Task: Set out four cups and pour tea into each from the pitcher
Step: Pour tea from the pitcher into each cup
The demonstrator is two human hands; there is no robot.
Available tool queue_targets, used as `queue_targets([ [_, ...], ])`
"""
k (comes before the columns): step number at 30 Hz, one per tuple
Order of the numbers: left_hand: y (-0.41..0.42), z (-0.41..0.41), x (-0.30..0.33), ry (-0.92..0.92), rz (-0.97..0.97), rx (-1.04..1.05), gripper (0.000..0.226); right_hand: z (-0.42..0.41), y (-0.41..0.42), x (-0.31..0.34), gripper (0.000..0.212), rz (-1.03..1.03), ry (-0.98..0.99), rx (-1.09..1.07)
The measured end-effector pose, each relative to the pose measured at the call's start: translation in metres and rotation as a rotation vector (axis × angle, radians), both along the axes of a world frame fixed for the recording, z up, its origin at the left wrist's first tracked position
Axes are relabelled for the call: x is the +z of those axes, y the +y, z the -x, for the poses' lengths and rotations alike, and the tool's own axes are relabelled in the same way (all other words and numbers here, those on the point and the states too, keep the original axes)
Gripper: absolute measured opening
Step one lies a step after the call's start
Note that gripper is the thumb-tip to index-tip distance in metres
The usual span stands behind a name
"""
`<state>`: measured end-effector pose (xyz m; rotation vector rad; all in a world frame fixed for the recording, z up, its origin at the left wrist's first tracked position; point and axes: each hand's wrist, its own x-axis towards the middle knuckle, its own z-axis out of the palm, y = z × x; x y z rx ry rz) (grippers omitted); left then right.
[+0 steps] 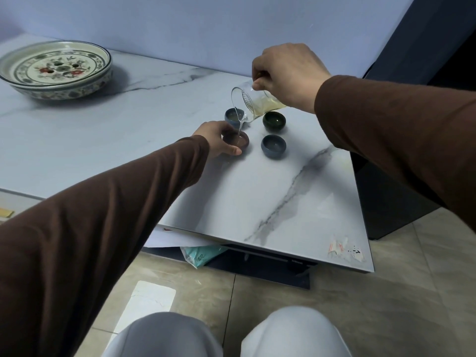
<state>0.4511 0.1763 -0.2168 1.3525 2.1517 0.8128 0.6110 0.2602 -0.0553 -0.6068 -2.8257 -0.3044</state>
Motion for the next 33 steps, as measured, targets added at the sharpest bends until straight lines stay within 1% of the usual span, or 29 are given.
queue_targets([
  [5,-0.001,-0.001,0.001,-0.008,-0.012,-0.003,0.061,-0.002,0.002,-0.002,0.020,0.039,0.021,-0.020],
  [9,-0.002,-0.003,0.002,-0.041,-0.006,0.010,0.060,-0.009,0.011,-0.008,0.019,0.194,0.089,-0.094],
  [11,-0.002,-0.004,0.002,-0.053,-0.002,0.011,0.062,-0.017,0.019,-0.014,0.019,0.305,0.152,-0.157],
  [13,-0.002,-0.005,0.001,-0.054,0.006,0.010,0.066,-0.026,0.027,-0.023,0.016,0.461,0.231,-0.236],
  [16,-0.004,-0.004,0.005,-0.043,0.036,-0.003,0.079,-0.038,0.040,-0.035,0.013,0.720,0.353,-0.314],
  [18,-0.005,-0.002,0.010,-0.024,0.012,0.008,0.082,-0.045,0.047,-0.038,0.012,0.825,0.420,-0.347],
  [20,-0.001,-0.001,0.020,-0.018,-0.084,0.041,0.074,-0.051,0.056,-0.037,0.015,0.847,0.457,-0.368],
  [22,0.010,-0.003,0.030,0.053,-0.183,0.028,0.065,-0.056,0.067,-0.035,0.017,0.838,0.476,-0.384],
  [25,0.036,-0.008,0.042,0.128,-0.231,-0.037,0.062,-0.063,0.084,-0.032,0.016,0.800,0.487,-0.403],
  [28,0.067,-0.011,0.048,0.223,-0.174,-0.104,0.062,-0.069,0.100,-0.030,0.015,0.741,0.467,-0.429],
  [30,0.086,-0.014,0.050,0.301,-0.098,-0.152,0.067,-0.072,0.110,-0.029,0.015,0.698,0.446,-0.440],
  [33,0.106,-0.019,0.047,0.321,0.017,-0.207,0.076,-0.073,0.119,-0.029,0.018,0.582,0.388,-0.446],
])
